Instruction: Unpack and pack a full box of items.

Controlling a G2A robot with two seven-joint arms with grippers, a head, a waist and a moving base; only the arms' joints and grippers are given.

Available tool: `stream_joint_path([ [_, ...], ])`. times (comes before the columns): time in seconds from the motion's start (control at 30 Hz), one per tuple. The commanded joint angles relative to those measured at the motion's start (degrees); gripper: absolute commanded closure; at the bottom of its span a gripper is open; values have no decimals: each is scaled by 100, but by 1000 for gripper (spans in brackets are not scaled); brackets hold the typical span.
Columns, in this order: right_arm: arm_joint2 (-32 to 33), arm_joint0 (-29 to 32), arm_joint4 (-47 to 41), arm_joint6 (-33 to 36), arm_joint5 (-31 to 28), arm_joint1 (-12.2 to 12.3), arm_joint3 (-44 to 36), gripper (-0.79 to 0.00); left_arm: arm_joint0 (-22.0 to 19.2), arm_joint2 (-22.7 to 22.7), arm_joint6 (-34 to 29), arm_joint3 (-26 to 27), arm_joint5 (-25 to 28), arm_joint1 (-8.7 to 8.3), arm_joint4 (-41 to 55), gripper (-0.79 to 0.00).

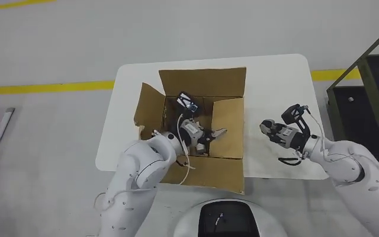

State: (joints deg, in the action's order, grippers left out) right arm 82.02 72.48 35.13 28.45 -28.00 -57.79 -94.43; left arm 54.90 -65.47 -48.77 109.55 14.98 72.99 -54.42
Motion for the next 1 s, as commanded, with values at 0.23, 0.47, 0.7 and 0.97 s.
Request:
stream_joint_path([
  [0.23, 372, 479, -155, 93, 35, 59, -449, 0, 117, 59, 220, -424, -451, 45, 605, -785],
  [0.47, 435, 648, -161, 124, 92, 73, -662, 0, 117, 59, 220, -424, -451, 45, 605, -785],
  [0.7, 280, 567, -149, 164, 55, 63, -638, 0, 337, 68, 693, -700, -1050, 89, 981, -785],
  [0.97, 161, 525, -132, 184, 65, 55, -626, 0, 247, 323, 658, -1252, -1922, 197, 1562, -785],
])
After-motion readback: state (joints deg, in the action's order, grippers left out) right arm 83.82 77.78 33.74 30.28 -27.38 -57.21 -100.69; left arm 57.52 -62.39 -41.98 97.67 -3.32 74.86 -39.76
